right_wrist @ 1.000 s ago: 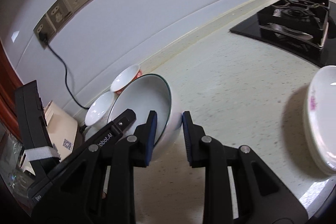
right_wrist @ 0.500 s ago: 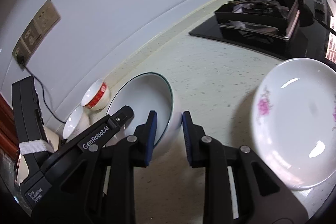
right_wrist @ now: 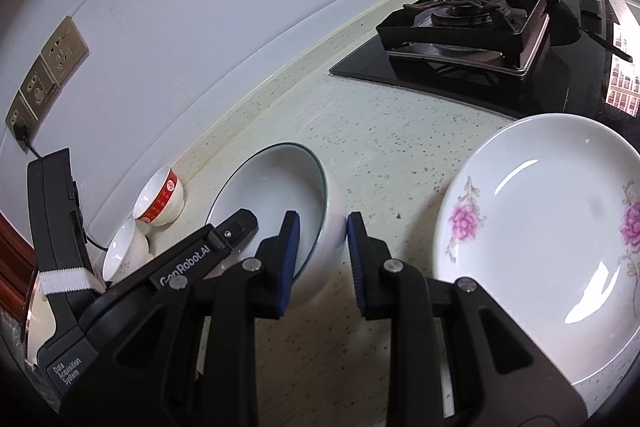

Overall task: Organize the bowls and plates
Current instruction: 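Carry the green-rimmed bowl with both grippers beside the plate stack and lower it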

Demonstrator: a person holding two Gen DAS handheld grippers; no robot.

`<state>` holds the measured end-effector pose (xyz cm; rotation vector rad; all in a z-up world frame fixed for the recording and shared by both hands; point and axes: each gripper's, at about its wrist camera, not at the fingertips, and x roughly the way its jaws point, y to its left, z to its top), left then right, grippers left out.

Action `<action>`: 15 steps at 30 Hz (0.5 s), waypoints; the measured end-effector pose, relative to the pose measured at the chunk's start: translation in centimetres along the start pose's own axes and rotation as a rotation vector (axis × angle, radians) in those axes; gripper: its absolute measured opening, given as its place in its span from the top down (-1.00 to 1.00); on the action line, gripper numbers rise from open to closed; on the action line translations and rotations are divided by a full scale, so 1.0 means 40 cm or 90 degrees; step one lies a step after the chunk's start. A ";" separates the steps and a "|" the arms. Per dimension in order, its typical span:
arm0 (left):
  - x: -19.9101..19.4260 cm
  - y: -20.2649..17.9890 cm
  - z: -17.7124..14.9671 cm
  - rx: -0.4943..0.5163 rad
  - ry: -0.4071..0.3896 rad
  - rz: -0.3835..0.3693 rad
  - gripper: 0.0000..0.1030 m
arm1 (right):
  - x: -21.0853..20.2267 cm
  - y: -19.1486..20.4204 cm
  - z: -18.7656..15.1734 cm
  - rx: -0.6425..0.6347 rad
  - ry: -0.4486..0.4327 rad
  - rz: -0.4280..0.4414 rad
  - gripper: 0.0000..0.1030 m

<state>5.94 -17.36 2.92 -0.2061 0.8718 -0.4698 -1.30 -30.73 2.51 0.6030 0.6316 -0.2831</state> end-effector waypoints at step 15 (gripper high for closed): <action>0.027 0.008 0.000 0.004 0.008 -0.028 0.43 | 0.008 -0.016 0.003 0.022 -0.021 -0.031 0.31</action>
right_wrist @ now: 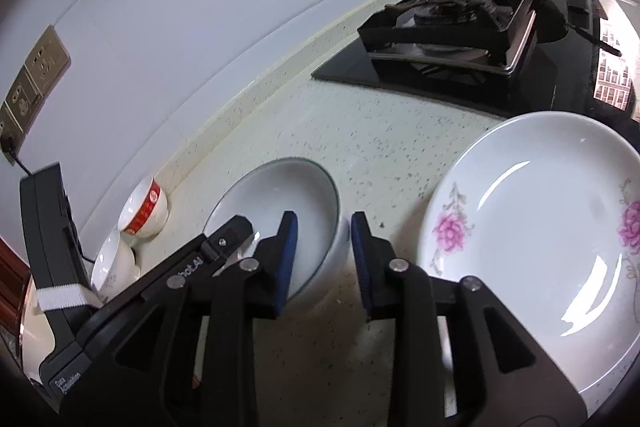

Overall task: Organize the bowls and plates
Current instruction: 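Carry the green-rimmed bowl with both grippers beside the plate stack and lower it, then open both grippers to release the green-rimmed bowl on the counter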

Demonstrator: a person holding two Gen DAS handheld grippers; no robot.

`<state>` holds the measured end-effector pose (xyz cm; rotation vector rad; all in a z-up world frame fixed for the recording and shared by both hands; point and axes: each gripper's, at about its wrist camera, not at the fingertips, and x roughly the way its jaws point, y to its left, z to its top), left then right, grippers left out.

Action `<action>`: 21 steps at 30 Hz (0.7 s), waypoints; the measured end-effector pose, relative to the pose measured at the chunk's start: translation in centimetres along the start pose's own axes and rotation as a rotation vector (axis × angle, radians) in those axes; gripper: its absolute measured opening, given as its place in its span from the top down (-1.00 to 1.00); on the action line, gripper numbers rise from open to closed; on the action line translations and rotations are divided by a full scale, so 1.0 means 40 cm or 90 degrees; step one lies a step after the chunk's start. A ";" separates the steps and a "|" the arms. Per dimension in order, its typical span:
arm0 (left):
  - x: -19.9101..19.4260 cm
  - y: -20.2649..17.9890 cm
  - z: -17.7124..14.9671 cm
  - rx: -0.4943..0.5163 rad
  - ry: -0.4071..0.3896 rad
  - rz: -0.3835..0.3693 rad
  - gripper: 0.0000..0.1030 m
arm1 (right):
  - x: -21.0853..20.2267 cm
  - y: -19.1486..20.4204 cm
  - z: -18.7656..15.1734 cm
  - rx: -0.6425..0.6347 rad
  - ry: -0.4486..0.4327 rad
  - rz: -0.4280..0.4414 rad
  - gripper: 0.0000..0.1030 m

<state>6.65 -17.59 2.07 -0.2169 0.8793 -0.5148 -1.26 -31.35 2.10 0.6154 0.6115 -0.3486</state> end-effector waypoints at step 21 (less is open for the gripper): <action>-0.151 0.053 0.028 -0.017 -0.116 0.089 -0.49 | -0.085 0.037 0.018 -0.004 -0.096 0.095 -0.56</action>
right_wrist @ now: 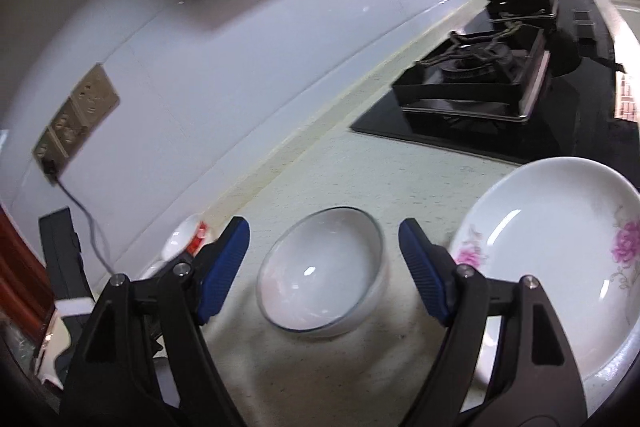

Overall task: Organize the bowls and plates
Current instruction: 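Open both grippers to release the green-rimmed bowl on the counter, then move both grippers to the plain white bowl by the kettle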

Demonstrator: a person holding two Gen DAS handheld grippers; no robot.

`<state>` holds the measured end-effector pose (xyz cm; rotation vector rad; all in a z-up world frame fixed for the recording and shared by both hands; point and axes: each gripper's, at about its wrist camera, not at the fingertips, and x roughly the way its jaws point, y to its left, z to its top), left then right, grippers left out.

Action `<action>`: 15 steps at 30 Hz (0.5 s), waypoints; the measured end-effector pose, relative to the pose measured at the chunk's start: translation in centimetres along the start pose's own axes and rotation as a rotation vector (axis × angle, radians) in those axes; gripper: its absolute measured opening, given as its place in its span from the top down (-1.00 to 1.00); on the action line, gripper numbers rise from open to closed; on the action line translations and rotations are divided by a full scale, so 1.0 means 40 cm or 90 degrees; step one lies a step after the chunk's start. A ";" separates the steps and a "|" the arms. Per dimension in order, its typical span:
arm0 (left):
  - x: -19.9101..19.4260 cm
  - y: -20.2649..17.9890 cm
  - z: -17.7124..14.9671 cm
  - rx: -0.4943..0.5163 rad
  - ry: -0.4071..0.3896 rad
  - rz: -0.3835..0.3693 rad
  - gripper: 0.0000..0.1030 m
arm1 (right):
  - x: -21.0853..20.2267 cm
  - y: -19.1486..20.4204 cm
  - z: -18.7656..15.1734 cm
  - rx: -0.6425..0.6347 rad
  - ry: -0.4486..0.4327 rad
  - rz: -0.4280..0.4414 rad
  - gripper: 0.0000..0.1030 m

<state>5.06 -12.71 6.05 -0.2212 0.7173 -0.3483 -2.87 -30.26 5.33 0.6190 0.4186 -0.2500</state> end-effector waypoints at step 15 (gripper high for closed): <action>-0.080 0.344 0.045 -0.119 0.012 0.230 -0.66 | 0.018 0.222 -0.055 -0.110 0.071 0.107 -0.56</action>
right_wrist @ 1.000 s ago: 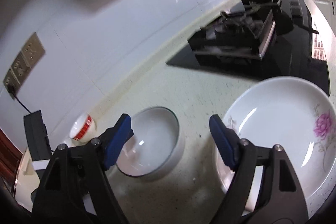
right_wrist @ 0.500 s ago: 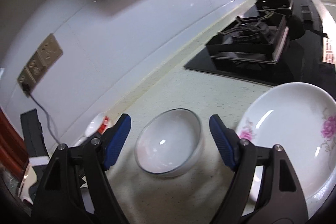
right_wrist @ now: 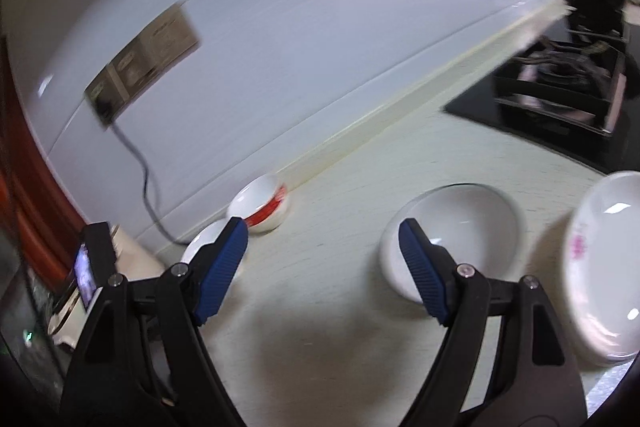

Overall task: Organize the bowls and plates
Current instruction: 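Move both grippers to the plain white bowl by the kettle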

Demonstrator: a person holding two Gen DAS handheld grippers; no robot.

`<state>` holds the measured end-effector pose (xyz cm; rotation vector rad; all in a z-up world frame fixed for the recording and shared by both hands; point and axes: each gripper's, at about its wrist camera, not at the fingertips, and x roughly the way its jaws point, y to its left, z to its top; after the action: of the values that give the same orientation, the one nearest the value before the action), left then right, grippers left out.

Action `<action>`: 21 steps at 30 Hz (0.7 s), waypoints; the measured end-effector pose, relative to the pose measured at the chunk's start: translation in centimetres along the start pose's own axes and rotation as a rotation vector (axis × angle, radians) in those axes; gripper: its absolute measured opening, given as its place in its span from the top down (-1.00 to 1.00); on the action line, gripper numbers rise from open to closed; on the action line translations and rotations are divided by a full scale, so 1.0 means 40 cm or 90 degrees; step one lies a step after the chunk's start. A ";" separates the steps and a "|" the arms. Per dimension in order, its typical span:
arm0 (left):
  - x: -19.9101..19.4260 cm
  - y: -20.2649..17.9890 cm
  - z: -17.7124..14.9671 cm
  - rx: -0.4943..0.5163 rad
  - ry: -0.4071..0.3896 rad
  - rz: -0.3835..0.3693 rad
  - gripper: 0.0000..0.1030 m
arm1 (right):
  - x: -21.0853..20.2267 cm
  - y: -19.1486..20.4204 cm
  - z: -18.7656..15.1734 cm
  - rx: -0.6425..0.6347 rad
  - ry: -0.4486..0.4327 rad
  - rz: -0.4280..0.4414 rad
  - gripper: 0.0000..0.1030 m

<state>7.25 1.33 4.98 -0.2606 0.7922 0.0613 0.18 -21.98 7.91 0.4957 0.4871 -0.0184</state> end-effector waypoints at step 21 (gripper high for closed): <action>0.012 0.070 0.020 0.008 -0.013 0.105 -0.65 | 0.482 0.182 -0.055 0.048 0.328 0.140 -0.55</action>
<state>7.70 4.23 4.58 -0.1816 0.7916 0.2134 17.26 -12.62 0.77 0.6283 0.9347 0.3094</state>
